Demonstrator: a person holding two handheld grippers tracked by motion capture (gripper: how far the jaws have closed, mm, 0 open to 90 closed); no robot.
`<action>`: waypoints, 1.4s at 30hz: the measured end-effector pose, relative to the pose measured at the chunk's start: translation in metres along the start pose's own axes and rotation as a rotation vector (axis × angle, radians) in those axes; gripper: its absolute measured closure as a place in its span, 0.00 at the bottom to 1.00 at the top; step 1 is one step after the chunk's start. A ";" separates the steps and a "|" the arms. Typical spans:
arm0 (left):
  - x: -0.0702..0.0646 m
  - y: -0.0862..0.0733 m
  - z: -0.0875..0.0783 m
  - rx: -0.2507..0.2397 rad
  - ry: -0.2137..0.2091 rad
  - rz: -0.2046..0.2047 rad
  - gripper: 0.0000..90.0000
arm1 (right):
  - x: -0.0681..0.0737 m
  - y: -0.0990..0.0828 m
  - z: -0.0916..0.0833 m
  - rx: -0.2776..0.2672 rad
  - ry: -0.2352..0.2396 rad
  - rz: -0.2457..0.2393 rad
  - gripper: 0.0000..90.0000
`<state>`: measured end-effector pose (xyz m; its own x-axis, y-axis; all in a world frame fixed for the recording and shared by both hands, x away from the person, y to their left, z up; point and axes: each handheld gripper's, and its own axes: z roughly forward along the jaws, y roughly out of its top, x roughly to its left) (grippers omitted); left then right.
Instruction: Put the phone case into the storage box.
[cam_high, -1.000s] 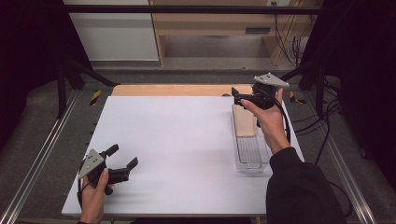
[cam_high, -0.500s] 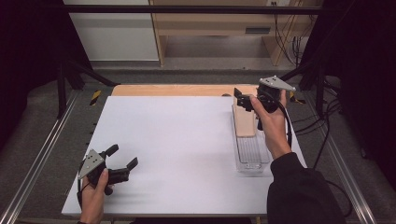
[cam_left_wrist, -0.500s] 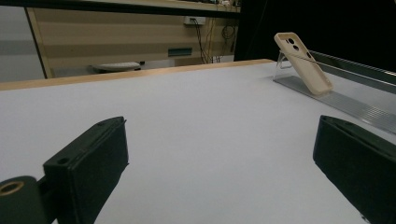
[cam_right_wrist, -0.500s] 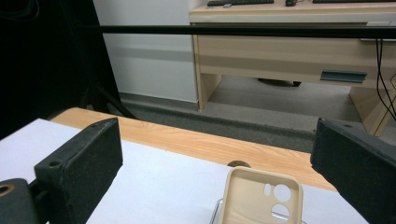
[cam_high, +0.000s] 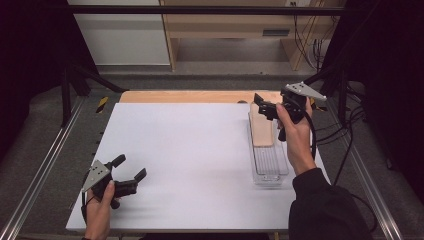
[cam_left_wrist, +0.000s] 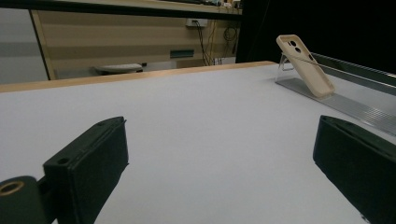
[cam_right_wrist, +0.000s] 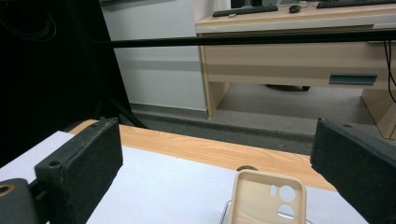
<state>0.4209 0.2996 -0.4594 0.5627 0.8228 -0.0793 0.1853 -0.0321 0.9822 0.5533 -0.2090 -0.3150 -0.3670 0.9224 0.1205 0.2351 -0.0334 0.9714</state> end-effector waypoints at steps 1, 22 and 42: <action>0.001 0.000 -0.001 0.000 0.001 0.002 0.03 | -0.001 0.000 -0.001 -0.002 0.001 0.001 0.03; 0.003 0.000 -0.002 -0.007 0.006 -0.002 0.03 | -0.013 0.006 -0.027 -0.052 0.001 -0.013 0.03; 0.001 0.000 -0.002 -0.006 0.002 0.008 0.03 | -0.014 0.003 -0.051 -0.111 0.007 -0.095 0.03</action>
<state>0.4193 0.3018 -0.4593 0.5628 0.8235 -0.0710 0.1756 -0.0351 0.9838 0.5129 -0.2418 -0.3030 -0.3894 0.9207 0.0278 0.0984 0.0115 0.9951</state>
